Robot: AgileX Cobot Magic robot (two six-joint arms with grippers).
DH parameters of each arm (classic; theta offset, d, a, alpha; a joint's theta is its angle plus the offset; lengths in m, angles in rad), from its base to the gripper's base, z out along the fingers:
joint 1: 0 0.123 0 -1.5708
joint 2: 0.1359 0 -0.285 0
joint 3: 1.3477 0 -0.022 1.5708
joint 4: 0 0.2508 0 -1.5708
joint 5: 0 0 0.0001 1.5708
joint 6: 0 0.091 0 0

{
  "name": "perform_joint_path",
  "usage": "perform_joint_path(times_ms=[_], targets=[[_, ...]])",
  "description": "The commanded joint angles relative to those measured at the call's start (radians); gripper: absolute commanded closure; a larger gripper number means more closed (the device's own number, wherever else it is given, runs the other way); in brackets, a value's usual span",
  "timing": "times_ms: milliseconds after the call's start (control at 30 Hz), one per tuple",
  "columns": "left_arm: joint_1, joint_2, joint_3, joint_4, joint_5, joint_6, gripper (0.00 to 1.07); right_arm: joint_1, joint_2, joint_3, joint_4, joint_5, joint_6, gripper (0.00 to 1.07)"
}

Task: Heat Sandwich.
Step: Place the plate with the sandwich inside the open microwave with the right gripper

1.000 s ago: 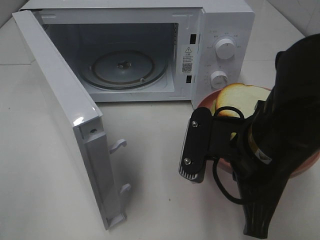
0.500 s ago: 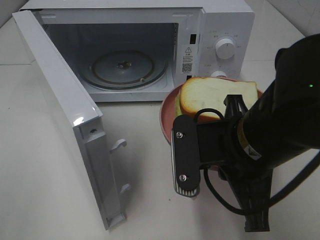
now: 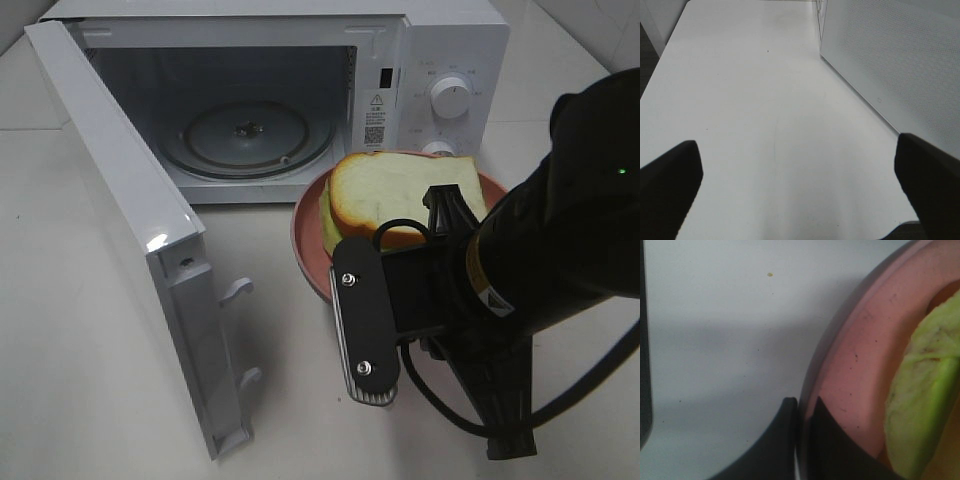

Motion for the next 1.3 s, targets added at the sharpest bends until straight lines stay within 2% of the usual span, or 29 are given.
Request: perform_joint_path(times_ms=[33,500,633,900,1100,1300], targets=[[0.001,-0.017,0.001,-0.006,-0.009,-0.009,0.07,0.004,-0.009,0.0,-0.014,-0.023,-0.002,1.06],[0.001,-0.017,0.001,-0.006,-0.009,-0.009,0.07,0.0,-0.009,0.0,-0.021,-0.083,-0.25,1.07],[0.001,-0.017,0.001,-0.006,-0.009,-0.009,0.07,-0.035,-0.009,0.0,-0.006,-0.112,-0.305,1.07],[0.001,-0.017,0.001,-0.006,-0.009,-0.009,0.07,-0.155,-0.009,0.0,0.136,-0.151,-0.631,1.07],[0.001,-0.017,0.001,-0.006,-0.009,-0.009,0.07,-0.238,-0.009,-0.001,0.323,-0.188,-0.969,1.07],[0.001,-0.017,0.001,-0.006,-0.009,-0.009,0.07,-0.298,-0.009,-0.001,0.441,-0.201,-1.139,1.07]])
